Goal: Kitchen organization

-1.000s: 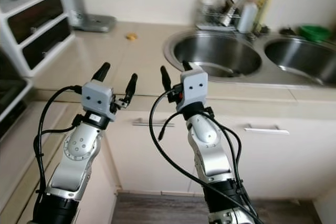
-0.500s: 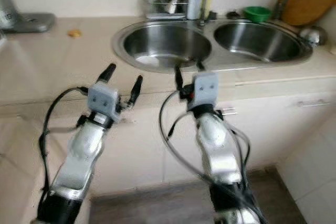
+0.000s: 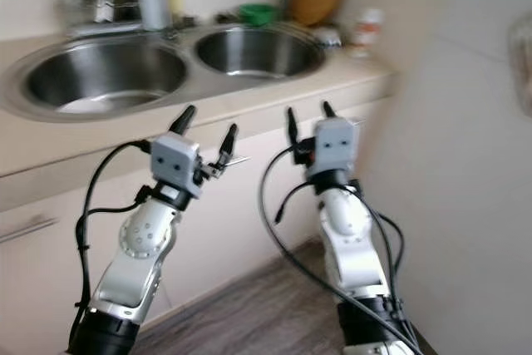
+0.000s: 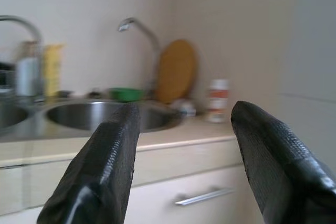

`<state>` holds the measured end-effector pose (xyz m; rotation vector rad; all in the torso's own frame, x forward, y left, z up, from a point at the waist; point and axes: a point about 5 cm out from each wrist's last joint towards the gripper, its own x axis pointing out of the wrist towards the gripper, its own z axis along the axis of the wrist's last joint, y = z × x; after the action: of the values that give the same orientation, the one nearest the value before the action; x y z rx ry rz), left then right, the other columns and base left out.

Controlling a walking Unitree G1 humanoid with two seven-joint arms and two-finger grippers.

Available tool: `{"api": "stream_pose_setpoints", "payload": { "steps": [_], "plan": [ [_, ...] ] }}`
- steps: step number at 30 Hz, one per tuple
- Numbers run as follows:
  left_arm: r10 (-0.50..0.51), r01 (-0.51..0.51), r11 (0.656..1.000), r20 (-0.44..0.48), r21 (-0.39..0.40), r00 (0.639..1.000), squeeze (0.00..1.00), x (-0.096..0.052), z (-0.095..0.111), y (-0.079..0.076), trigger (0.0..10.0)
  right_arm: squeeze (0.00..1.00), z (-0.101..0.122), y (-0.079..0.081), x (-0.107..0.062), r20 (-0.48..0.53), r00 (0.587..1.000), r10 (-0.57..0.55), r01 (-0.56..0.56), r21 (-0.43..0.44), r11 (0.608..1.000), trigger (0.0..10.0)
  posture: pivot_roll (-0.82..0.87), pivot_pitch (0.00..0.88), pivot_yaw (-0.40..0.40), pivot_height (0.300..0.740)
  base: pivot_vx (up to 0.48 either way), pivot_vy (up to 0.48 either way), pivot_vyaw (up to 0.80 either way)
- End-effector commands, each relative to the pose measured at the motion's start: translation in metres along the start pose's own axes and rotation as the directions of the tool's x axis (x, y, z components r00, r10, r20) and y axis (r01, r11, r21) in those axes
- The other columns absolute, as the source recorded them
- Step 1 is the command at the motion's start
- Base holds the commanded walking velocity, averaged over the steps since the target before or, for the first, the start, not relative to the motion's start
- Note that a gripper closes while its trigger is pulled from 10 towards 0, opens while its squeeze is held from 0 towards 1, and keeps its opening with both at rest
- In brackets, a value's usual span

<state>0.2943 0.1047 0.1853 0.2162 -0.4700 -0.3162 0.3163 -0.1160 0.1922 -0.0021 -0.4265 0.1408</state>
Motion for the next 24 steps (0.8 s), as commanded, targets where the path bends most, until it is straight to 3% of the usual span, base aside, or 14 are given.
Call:
{"api": "stream_pose_setpoints", "payload": {
  "steps": [1, 7, 18, 24],
  "plan": [
    [-0.001, 0.001, 1.0, -0.003, 0.0, 1.0, 0.0, -0.0001, 0.0004, 0.002, 10.0, 0.0, 0.0049, 0.0062, 0.0015, 0.019, 1.0, 0.021, -0.021, -0.005, 1.0, 10.0, 0.06, 0.0, -0.034, 0.74, 0.0, 0.48, -0.8],
    [0.001, -0.001, 1.0, -0.002, 0.001, 1.0, 0.0, -0.001, -0.0002, 0.0015, 10.0, 0.0, 0.0023, 0.0045, 0.0003, 0.001, 1.0, 0.011, -0.011, -0.017, 1.0, 10.0, 0.05, 0.0, -0.034, 0.74, 0.0, 0.48, -0.8],
    [-0.008, 0.008, 1.0, -0.005, 0.015, 1.0, 0.0, -0.0024, -0.0013, -0.001, 10.0, 0.0, -0.0015, -0.002, 0.0006, -0.025, 0.999, -0.037, 0.036, -0.05, 0.998, 10.0, 0.05, 0.0, -0.037, 0.74, 0.0, 0.0, -0.8],
    [-0.009, 0.009, 1.0, -0.005, 0.02, 1.0, 0.0, -0.0022, -0.0016, -0.0008, 10.0, 0.0, -0.0024, -0.0035, 0.0014, -0.03, 0.998, -0.054, 0.052, -0.064, 0.997, 10.0, 0.05, 0.0, -0.037, 0.74, 0.0, -0.427, -0.8]
  ]
}}
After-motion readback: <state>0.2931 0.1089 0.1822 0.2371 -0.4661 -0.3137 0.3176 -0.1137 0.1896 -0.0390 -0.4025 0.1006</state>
